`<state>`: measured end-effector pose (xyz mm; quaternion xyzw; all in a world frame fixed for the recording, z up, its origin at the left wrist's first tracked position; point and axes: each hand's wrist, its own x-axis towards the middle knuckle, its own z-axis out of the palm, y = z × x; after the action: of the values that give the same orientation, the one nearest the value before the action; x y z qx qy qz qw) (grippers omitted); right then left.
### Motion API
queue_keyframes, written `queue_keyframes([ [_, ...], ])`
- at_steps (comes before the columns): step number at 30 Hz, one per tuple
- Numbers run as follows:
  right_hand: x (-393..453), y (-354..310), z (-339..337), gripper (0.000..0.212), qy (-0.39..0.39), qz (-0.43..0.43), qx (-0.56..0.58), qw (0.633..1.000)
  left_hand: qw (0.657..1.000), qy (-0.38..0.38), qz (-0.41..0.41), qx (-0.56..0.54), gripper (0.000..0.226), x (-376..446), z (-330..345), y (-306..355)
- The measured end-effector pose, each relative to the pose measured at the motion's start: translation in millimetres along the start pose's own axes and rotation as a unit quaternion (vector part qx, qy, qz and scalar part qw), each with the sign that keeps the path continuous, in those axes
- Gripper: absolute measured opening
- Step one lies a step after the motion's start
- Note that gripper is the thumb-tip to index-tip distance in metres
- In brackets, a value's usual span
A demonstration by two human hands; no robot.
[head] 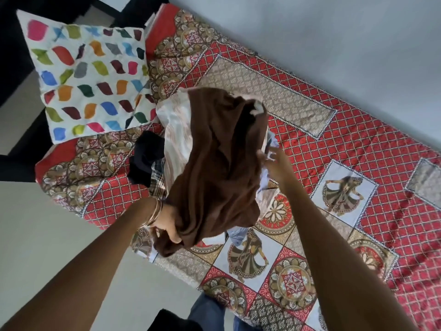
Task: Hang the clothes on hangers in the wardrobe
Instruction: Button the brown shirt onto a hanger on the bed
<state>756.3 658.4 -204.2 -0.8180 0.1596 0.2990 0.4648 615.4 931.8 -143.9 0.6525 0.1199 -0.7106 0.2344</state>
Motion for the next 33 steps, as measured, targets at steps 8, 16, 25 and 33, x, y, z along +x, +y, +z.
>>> queue_keyframes([
  [8,6.9,-13.1,78.0,0.057,0.035,0.045,-0.111,0.992,0.844,0.528,0.028,-0.095,0.021,25.3,-50.9,9.4],
  [16,14.0,-0.5,61.6,0.039,0.068,0.019,-0.126,0.989,0.796,0.565,0.209,0.055,0.040,14.8,-100.3,71.1],
  [25,-61.6,-53.8,6.2,0.023,0.051,-0.361,-0.010,0.931,0.762,0.594,0.224,0.131,0.067,22.8,-108.3,126.1],
  [33,-117.5,-74.2,-102.7,0.041,0.153,-0.293,0.015,0.944,0.745,0.518,0.402,-0.122,0.052,-86.5,-96.6,159.8],
])
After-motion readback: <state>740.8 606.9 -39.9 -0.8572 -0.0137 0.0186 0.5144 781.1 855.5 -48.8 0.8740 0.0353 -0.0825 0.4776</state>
